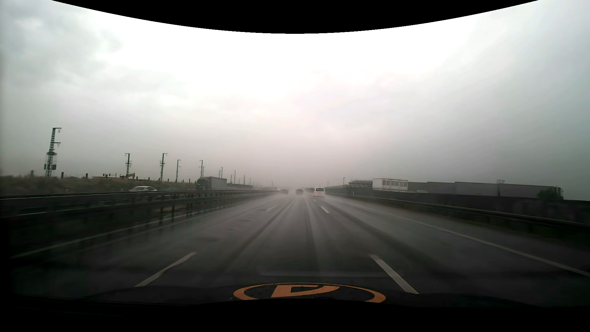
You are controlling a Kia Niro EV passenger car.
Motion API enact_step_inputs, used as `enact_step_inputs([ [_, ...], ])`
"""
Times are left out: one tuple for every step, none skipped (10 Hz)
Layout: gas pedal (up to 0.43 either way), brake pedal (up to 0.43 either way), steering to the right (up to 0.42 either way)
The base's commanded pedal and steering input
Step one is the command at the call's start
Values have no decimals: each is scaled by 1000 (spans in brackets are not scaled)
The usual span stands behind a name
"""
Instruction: Follow the waypoints while adhering to traffic rules and regulations
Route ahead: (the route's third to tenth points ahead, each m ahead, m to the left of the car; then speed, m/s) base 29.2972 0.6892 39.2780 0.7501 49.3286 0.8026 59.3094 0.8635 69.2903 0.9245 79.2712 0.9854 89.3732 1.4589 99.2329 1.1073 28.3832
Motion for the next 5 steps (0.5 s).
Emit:
enact_step_inputs([
  [150,0,-3],
  [150,0,-3],
  [150,0,-3],
  [150,0,-2],
  [150,0,-3],
])
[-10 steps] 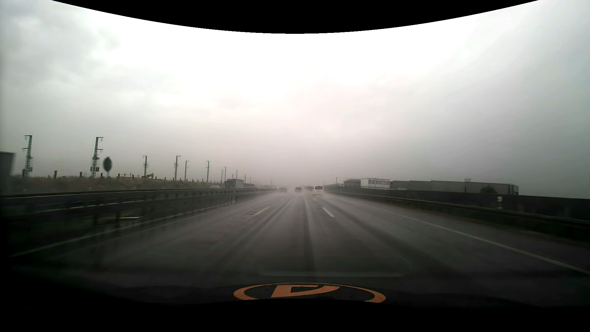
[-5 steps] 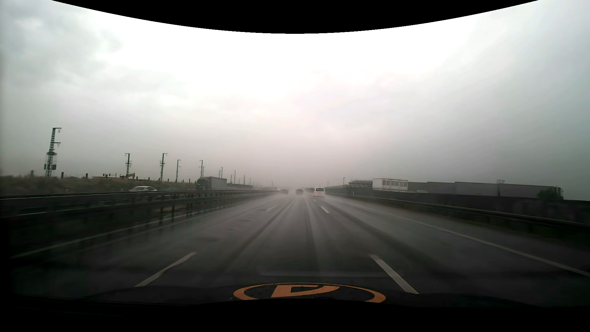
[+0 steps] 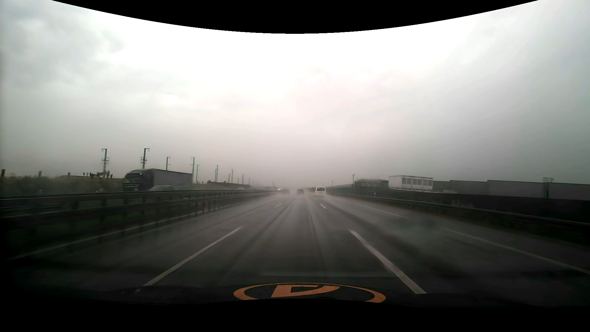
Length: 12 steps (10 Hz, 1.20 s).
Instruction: Follow the waypoints while adhering to traffic rules and regulations
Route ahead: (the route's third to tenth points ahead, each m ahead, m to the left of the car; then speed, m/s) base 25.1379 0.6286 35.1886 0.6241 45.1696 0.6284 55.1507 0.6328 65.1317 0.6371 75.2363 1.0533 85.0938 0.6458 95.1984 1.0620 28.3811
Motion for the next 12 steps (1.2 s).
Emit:
enact_step_inputs([
  [150,0,-2],
  [150,0,-1],
  [150,0,-1],
  [150,0,-1],
  [150,0,-1],
  [150,0,-1],
  [150,0,-1],
  [138,0,-1],
  [138,0,-1],
  [138,0,-1],
  [138,0,-1],
  [138,0,-1],
])
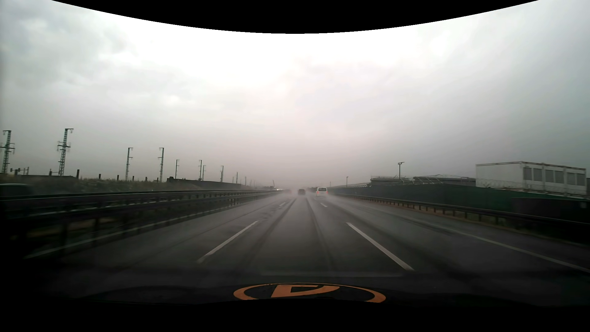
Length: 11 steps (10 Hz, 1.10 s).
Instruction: Follow the waypoints while adhering to traffic rules and regulations
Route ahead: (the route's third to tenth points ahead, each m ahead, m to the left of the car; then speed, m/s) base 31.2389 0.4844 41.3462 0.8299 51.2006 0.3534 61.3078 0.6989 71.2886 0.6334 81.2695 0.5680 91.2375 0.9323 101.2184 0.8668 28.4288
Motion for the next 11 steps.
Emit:
enact_step_inputs([
  [138,0,-1],
  [138,0,-1],
  [138,0,0],
  [138,0,1],
  [130,0,1],
  [118,0,1],
  [118,0,1],
  [118,0,0],
  [118,0,0],
  [118,0,0],
  [118,0,0],
])
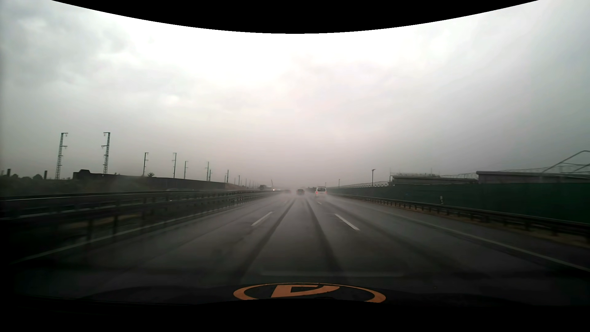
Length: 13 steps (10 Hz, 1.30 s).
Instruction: Follow the waypoints while adhering to traffic rules and regulations
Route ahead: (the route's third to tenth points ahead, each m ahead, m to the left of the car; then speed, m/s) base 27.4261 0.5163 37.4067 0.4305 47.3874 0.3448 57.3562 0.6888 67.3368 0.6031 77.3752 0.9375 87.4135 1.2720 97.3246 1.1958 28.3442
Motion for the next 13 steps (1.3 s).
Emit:
enact_step_inputs([
  [118,0,-2],
  [118,0,-2],
  [118,0,-3],
  [118,0,-2],
  [118,0,-3],
  [118,0,-3],
  [118,0,-3],
  [118,0,-2],
  [118,0,-2],
  [118,0,0],
  [98,0,0],
  [98,0,0],
  [98,0,1],
])
